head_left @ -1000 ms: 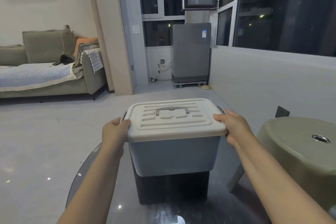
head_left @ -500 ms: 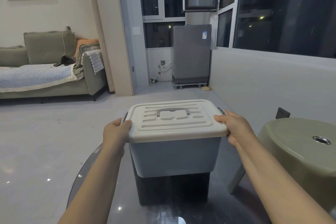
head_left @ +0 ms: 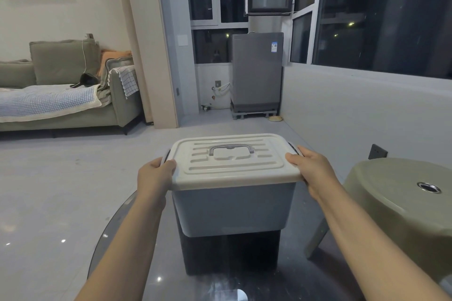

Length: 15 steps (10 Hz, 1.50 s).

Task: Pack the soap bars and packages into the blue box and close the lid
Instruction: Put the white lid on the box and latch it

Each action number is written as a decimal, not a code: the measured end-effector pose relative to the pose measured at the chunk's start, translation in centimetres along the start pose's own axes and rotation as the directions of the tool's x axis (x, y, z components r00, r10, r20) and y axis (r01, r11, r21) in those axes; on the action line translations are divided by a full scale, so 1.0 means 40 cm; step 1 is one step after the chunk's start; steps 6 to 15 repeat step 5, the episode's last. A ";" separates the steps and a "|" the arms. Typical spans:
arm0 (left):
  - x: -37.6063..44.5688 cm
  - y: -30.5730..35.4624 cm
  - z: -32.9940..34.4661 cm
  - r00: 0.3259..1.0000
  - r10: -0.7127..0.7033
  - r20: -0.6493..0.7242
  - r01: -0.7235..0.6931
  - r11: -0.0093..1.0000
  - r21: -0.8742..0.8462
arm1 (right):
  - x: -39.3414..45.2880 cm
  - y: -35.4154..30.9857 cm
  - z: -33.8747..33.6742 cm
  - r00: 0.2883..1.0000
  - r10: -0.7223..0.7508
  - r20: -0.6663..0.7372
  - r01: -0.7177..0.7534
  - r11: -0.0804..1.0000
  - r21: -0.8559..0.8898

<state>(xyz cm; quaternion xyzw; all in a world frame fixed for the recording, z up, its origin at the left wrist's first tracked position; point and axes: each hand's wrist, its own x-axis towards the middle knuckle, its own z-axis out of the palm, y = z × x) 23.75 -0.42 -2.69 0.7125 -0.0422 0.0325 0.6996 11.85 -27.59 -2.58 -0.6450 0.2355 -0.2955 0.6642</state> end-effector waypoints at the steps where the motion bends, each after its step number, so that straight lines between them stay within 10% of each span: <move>1: -0.004 0.003 0.000 1.000 -0.009 -0.011 0.009 1.000 0.013 | -0.008 -0.004 -0.003 0.999 -0.021 0.029 0.023 0.998 -0.065; 4: -0.006 0.020 -0.005 0.998 0.022 -0.053 -0.009 0.972 0.234 | -0.077 -0.096 -0.008 0.955 -0.258 -0.149 0.203 0.929 -0.309; 5: -0.012 0.039 -0.001 0.989 0.090 -0.113 -0.044 0.932 0.359 | -0.140 -0.213 -0.031 0.882 -0.429 -0.197 0.425 0.903 -0.065; 15: -0.012 0.039 -0.001 0.989 0.090 -0.113 -0.044 0.932 0.359 | -0.140 -0.213 -0.031 0.882 -0.429 -0.197 0.425 0.903 -0.065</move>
